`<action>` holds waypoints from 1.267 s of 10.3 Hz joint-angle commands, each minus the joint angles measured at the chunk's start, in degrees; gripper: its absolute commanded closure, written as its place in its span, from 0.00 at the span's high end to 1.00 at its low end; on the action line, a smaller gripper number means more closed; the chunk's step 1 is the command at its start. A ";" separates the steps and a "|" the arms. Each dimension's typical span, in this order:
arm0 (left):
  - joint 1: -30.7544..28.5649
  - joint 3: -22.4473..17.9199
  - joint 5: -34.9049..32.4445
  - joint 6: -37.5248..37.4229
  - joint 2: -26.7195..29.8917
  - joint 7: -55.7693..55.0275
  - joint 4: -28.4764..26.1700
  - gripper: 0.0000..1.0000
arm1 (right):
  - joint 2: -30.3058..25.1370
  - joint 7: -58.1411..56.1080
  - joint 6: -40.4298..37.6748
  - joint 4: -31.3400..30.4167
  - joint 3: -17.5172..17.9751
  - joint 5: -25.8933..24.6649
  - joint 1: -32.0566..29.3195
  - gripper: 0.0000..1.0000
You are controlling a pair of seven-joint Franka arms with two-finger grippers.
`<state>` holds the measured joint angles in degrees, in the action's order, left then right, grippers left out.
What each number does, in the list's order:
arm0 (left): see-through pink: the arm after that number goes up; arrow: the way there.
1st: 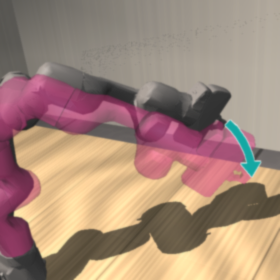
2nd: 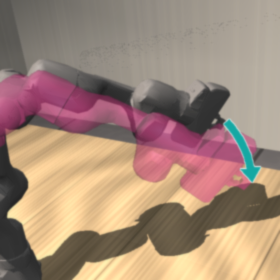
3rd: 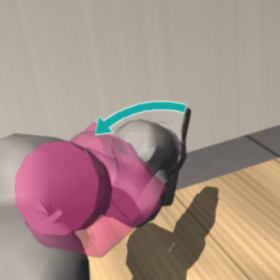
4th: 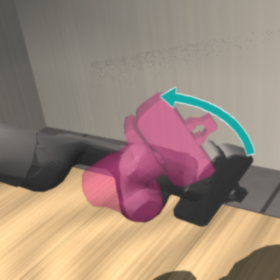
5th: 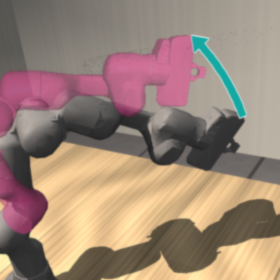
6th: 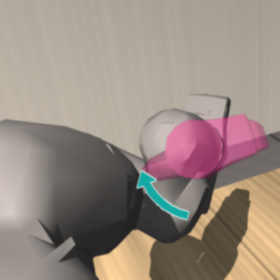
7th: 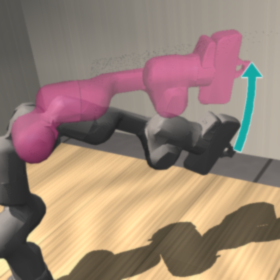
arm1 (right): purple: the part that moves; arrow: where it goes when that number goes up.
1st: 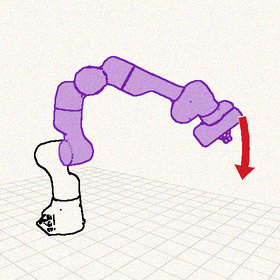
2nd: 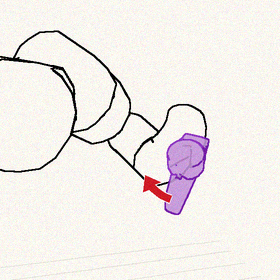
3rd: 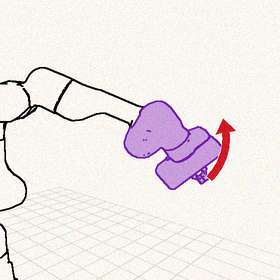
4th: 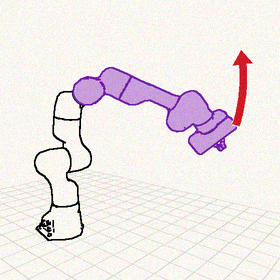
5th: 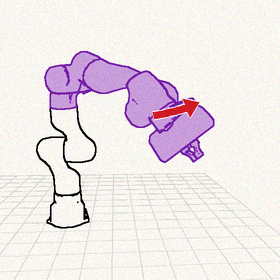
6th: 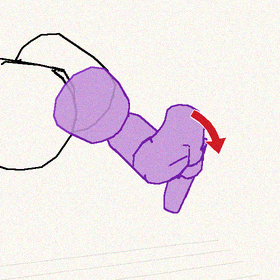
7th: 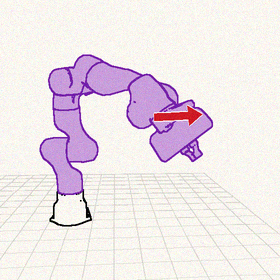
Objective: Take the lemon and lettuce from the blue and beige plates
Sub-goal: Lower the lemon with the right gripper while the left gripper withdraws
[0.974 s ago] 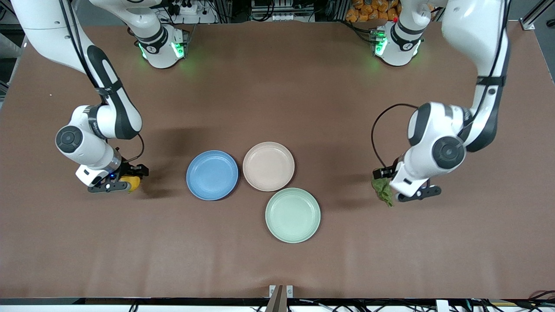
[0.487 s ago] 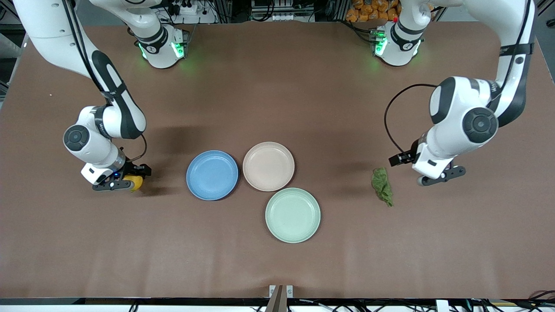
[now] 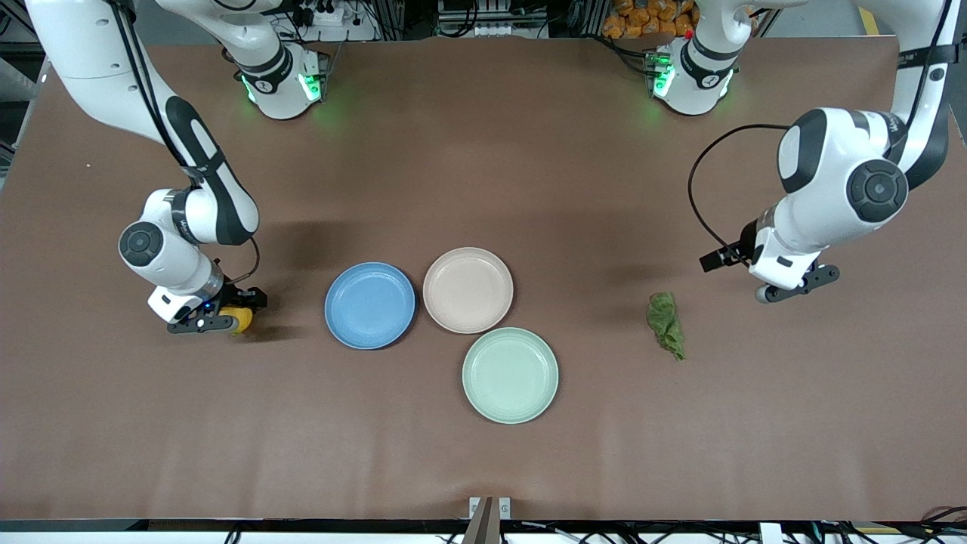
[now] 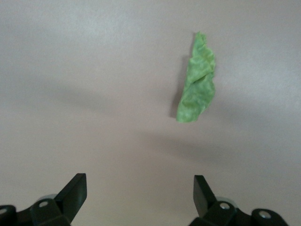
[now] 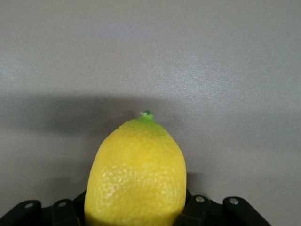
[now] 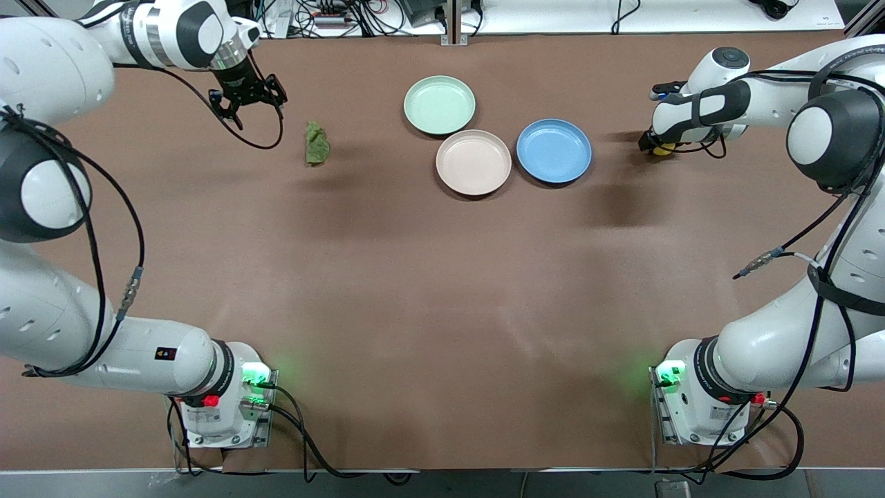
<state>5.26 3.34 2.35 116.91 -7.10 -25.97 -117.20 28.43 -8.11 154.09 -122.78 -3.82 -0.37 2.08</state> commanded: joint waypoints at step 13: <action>-2.53 4.66 -2.97 -11.83 7.01 10.46 15.22 1.00 | -1.80 -2.09 -18.76 9.10 -0.31 1.24 -0.76 1.00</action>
<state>3.58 7.45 0.63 110.76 -0.97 -19.75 -105.57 28.37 -9.88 143.32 -117.43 -4.75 -0.22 2.04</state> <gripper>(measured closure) 0.000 0.000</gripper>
